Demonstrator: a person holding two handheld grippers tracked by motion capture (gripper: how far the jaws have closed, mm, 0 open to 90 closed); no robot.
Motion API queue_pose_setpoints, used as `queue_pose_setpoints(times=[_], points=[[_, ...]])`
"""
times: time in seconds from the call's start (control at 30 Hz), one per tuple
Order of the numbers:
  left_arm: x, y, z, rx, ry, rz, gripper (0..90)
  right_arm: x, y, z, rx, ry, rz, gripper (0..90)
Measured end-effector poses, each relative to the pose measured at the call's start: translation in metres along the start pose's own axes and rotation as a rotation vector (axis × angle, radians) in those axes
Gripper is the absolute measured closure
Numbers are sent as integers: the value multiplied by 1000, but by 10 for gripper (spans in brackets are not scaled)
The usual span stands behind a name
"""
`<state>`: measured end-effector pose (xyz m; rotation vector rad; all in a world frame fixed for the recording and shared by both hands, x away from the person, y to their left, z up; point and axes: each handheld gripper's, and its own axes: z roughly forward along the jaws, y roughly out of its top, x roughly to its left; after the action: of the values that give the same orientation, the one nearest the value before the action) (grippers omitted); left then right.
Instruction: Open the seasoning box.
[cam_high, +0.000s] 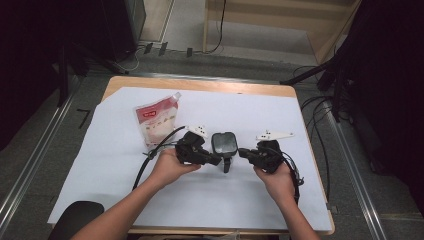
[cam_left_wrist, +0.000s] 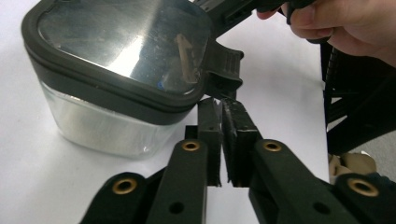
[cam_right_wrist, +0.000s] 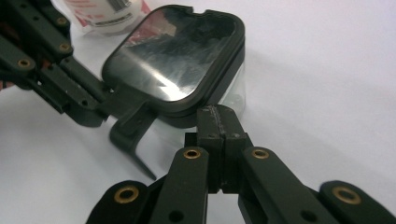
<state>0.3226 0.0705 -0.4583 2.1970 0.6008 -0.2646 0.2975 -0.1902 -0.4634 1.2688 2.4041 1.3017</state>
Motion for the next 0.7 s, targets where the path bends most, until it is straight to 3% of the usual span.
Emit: queue_pose_setpoints(times=[0.17, 0.33, 0.53, 0.7], points=[[-3, 1, -11, 17, -14, 10, 772, 10, -1, -13, -16, 21, -8, 900], [-3, 0, -20, 13, -22, 41, 582, 22, -3, -20, -17, 46, -13, 900], [2, -2, -27, 5, -27, 32, 387, 32, -10, -18, -5, 63, -20, 900], [6, -2, -31, -22, -10, 44, 332, 42, -11, -12, 7, 75, -41, 900]])
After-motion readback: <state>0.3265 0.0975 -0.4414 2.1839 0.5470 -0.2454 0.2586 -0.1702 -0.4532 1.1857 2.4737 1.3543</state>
